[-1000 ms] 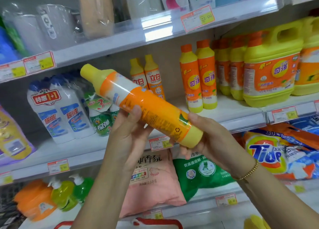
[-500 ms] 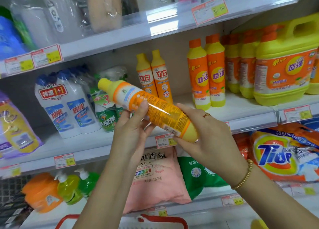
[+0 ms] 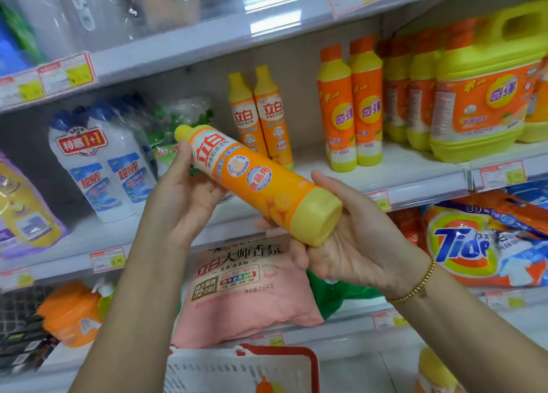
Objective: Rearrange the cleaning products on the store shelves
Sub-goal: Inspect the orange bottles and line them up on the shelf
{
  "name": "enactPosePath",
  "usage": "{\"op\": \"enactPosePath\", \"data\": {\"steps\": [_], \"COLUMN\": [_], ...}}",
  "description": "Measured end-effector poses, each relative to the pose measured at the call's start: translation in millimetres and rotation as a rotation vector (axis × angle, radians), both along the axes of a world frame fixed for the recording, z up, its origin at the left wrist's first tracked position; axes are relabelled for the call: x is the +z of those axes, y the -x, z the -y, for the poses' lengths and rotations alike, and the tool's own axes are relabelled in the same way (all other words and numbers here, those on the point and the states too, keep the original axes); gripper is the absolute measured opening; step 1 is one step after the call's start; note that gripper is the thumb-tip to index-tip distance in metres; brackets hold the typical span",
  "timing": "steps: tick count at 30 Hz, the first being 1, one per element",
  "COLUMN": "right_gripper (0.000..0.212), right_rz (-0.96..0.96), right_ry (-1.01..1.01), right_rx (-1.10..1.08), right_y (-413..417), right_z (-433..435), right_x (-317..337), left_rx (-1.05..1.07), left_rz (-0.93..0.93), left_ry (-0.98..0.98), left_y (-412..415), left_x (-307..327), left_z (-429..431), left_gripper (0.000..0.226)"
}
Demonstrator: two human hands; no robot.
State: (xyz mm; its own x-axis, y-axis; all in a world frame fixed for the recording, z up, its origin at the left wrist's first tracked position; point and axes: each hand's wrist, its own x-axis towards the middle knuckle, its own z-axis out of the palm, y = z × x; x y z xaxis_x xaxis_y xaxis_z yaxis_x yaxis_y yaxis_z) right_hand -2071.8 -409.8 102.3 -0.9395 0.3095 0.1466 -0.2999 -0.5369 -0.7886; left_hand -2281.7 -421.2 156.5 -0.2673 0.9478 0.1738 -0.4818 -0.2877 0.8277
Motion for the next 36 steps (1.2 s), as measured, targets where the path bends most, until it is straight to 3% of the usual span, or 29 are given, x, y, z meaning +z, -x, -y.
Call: {"op": "enactPosePath", "data": {"steps": [8, 11, 13, 15, 18, 21, 25, 30, 36], "right_gripper": [0.080, 0.077, 0.072, 0.069, 0.044, 0.024, 0.030, 0.038, 0.049], "right_rz": [0.073, 0.259, 0.427, 0.573, 0.786, 1.042, 1.434, 1.517, 1.559], "right_ry": [0.045, -0.126, -0.259, -0.344, -0.476, -0.691, -0.837, -0.912, -1.108], "right_rx": [0.163, -0.021, -0.236, -0.391, -0.522, -0.565, -0.419, -0.266, -0.087], "right_y": [-17.5, -41.8, -59.7, -78.5, -109.0, -136.3, -160.5, -168.6, -152.0], "right_z": [13.9, 18.6, 20.8, 16.3, 1.7, -15.4, -38.8, -38.8, -28.6], "right_x": [18.9, 18.4, 13.9, 2.3, -22.1, -50.6, -95.9, -135.3, -156.0], "left_rx": [-0.082, -0.093, -0.083, -0.066, -0.101, -0.163, -0.239, -0.370, -0.470], "left_rz": [0.088, 0.077, -0.010, -0.158, -0.420, -0.708, -1.200, -1.319, -1.306], "left_ry": [0.124, 0.033, -0.034, -0.066, -0.102, -0.097, -0.093, 0.164, 0.281], "left_y": [-12.8, -24.9, -34.2, -46.9, -74.2, -106.7, -146.7, -155.2, -167.9], "left_x": [-7.7, -9.2, -10.1, -15.0, -32.4, -64.6, -131.0, -217.1, -280.2], "left_z": [-3.1, 0.9, 3.9, 6.8, 8.5, 8.7, 13.7, 9.6, 22.2], "left_gripper": [0.056, 0.052, 0.053, 0.035, 0.017, 0.038, 0.050, 0.052, 0.042]}}
